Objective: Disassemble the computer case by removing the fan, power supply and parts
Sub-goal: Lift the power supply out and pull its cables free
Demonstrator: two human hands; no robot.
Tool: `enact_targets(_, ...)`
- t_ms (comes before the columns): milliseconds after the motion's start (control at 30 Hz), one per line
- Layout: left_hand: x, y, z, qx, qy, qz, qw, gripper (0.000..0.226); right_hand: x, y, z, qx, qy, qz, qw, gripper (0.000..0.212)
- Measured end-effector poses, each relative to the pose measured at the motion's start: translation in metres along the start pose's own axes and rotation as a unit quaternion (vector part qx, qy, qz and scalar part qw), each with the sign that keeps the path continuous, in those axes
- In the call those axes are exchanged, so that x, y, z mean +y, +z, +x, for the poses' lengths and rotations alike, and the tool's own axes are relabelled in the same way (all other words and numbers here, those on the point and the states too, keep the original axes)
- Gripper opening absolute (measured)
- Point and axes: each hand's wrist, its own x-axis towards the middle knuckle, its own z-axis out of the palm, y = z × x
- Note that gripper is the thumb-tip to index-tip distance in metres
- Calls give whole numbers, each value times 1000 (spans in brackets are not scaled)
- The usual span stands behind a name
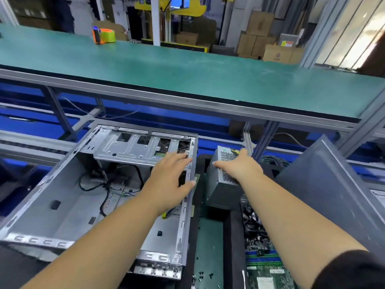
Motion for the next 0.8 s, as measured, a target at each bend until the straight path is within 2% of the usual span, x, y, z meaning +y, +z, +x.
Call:
enact_targets(233,-18,7,-3,-38,-27,29,998,64,-5,43,25,-22,35,-5,999,123)
enact_targets(500,-17,8,-2,-41,-41,16,998,65,-2,85,35,-20,67,-9,998,121)
enact_targets(733,-13,-2,-2,-68,-53,0,996,68,-1,91,47,-39,79,-21,996,121)
enact_targets(800,-13,-11,-5,-50,-66,-19,996,66,-4,83,47,-51,92,-52,993,122)
